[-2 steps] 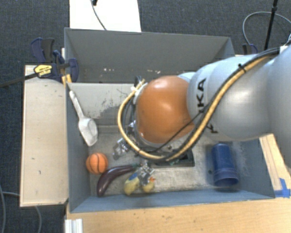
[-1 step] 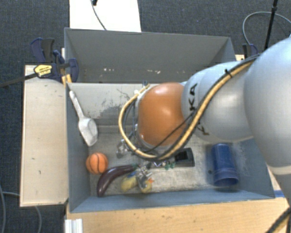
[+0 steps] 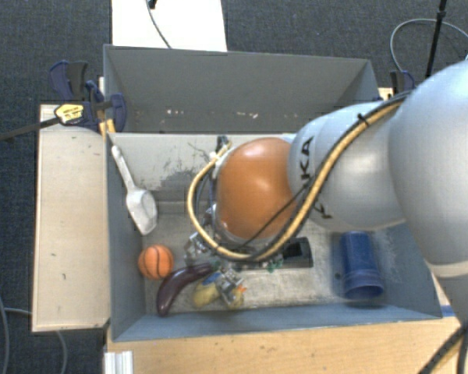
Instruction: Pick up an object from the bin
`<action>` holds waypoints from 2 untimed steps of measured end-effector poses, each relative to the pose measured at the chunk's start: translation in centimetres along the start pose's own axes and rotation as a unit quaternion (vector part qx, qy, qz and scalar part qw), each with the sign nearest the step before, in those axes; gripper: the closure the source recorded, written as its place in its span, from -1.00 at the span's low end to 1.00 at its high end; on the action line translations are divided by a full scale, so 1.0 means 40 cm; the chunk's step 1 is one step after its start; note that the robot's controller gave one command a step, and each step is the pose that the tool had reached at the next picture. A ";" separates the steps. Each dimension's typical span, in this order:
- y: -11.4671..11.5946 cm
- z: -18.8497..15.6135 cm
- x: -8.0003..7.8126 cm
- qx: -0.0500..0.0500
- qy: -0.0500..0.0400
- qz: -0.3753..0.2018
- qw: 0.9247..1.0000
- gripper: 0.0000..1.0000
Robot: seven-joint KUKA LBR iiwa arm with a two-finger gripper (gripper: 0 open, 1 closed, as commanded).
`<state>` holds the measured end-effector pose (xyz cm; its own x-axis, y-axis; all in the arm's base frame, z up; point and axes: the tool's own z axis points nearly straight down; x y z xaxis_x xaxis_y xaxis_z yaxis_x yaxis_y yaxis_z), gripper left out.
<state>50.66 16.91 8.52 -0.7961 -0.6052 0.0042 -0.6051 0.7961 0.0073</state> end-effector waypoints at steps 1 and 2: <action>0.000 0.000 0.000 0.000 0.000 0.000 1.000 1.00; 0.001 -0.005 0.000 0.000 -0.001 0.000 1.000 1.00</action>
Offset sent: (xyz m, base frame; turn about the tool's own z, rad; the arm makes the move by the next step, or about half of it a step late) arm 0.0000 0.0000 0.0145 0.0000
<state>50.63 16.93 8.72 -0.7966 -0.6045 0.0032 -0.6044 0.7966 0.0070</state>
